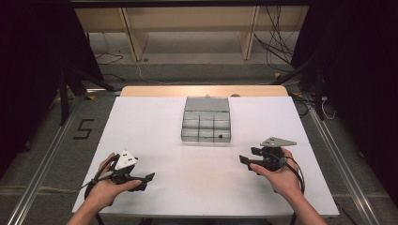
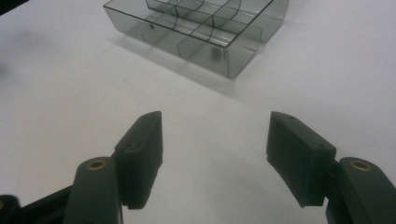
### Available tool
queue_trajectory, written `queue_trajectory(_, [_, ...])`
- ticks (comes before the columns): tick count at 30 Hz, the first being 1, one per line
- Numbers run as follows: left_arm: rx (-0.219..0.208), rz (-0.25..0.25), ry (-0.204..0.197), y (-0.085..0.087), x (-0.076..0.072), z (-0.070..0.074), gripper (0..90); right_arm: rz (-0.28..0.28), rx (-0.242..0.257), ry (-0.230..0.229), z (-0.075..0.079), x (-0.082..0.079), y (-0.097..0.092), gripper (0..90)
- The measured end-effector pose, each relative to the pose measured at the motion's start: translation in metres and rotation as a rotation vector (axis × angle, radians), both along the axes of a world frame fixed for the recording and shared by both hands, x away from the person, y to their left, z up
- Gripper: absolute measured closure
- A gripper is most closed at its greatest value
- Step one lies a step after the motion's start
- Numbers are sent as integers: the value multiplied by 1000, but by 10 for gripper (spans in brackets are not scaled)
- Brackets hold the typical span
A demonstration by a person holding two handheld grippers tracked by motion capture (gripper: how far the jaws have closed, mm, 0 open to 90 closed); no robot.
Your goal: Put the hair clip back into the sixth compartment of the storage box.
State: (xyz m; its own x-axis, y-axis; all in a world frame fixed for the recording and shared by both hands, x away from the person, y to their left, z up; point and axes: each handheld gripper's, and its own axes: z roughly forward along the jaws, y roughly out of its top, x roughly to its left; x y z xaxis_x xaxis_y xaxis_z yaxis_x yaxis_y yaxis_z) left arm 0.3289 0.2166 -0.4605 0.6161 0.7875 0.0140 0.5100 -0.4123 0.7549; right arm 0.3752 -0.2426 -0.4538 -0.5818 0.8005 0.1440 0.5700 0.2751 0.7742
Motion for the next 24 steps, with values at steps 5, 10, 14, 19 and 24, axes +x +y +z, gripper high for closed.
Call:
queue_trajectory(5, [1, -2, 1, 0, 0, -1, 152, -13, 41, -28, -2, -11, -8, 357])
queue_trajectory(10, [3, -2, 1, 0, 0, -1, 152, 1, 42, -38, -7, -24, -12, 353])
queue_trajectory(14, [3, -4, 4, 0, 0, -1, 152, 7, 48, -42, -8, -31, -13, 353])
queue_trajectory(19, [4, -3, 1, 0, 0, -1, 152, 14, 46, -48, -10, -37, -13, 353])
queue_trajectory(24, [5, -3, 2, -1, 0, -1, 152, 13, 45, -47, -12, -39, -14, 353])
